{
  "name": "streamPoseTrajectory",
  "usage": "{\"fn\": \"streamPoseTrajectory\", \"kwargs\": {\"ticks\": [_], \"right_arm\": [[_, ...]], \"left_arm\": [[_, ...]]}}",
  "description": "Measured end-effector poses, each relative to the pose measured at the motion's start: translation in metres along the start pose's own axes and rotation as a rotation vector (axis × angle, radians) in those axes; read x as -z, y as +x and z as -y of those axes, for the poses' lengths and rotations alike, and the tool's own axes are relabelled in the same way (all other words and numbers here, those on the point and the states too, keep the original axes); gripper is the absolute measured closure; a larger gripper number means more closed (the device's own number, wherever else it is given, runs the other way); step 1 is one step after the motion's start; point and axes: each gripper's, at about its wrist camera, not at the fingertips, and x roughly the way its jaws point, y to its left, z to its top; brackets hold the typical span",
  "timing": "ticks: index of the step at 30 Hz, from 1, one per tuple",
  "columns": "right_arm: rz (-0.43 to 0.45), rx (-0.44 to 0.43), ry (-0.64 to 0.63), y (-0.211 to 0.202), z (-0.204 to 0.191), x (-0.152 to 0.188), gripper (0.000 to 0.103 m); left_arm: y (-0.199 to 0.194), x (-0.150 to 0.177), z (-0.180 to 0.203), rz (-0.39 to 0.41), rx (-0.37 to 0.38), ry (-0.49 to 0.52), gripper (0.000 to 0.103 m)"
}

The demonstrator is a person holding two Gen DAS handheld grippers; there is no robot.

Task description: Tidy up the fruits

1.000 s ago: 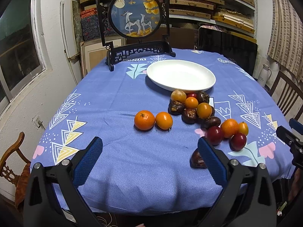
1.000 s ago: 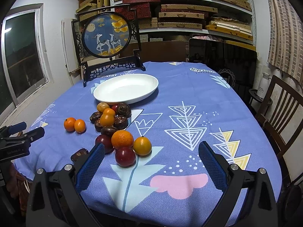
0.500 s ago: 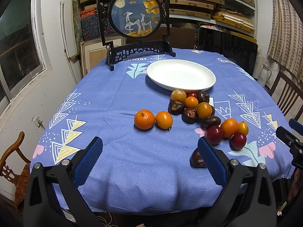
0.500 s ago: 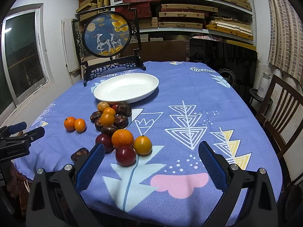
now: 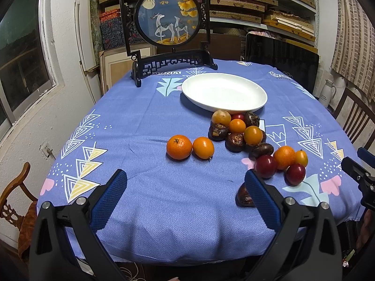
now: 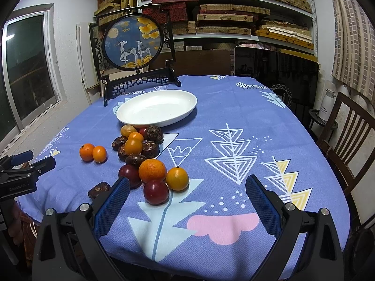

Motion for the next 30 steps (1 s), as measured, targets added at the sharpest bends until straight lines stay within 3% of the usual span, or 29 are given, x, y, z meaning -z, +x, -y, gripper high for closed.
{"fn": "streamPoseTrajectory", "kwargs": {"ticks": [25, 30], "right_arm": [[-0.001, 0.0, 0.005, 0.002, -0.002, 0.007, 0.004], [-0.003, 0.004, 0.02, 0.004, 0.003, 0.009, 0.004]], "left_arm": [[0.006, 0.006, 0.007, -0.019, 0.009, 0.012, 0.005], [0.032, 0.021, 0.031, -0.066, 0.083, 0.078, 0.005]]}}
